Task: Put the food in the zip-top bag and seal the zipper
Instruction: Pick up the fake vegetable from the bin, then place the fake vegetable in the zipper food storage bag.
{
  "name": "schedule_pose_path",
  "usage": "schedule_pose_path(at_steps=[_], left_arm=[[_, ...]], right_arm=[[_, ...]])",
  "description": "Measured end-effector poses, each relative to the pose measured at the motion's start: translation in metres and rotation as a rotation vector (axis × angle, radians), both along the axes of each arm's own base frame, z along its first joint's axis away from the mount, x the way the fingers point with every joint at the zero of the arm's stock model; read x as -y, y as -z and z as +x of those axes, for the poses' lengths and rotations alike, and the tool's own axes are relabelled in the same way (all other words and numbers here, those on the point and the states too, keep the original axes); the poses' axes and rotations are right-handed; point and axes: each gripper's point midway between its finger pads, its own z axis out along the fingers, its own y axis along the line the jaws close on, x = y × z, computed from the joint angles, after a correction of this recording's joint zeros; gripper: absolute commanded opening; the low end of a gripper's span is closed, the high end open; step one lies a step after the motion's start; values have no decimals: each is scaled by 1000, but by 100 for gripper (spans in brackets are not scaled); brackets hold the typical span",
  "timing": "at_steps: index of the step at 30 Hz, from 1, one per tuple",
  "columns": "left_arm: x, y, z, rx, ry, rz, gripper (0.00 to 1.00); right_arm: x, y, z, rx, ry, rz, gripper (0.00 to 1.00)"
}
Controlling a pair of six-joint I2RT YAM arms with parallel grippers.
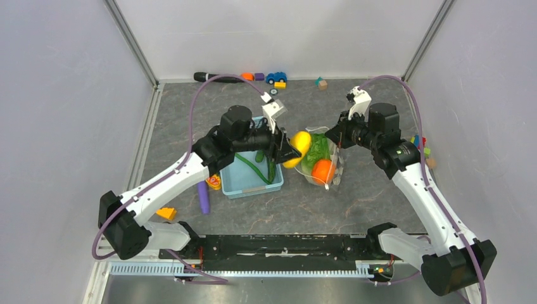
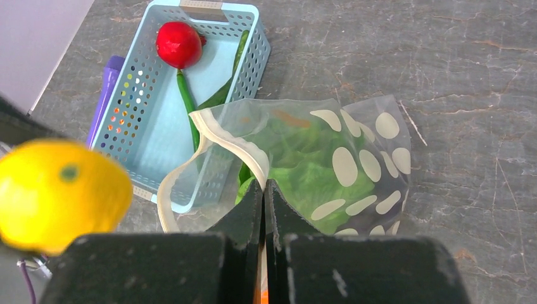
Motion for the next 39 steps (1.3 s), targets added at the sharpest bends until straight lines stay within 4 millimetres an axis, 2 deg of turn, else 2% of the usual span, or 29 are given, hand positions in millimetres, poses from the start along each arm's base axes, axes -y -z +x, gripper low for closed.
schedule_pose_path(at_steps=[4, 8, 11, 14, 25, 33, 39], left_arm=[[20, -9, -29, 8, 115, -39, 2], [32, -11, -32, -32, 127, -62, 2], [41, -5, -25, -77, 110, -62, 2], [47, 10, -20, -128, 90, -41, 2], [55, 42, -1, -179, -1, 53, 2], [49, 65, 17, -208, -113, 155, 2], [44, 73, 39, -205, -239, 210, 2]], right_arm=[[-2, -1, -2, -11, 0, 19, 0], [-3, 1, -4, -22, 5, 41, 0], [-5, 1, -5, -30, 5, 56, 0], [-7, 2, -7, -39, -1, 76, 0], [-12, -1, -10, -55, -11, 112, 0], [-15, -4, -12, -56, -31, 133, 0], [-20, -7, -16, -51, -68, 151, 0]])
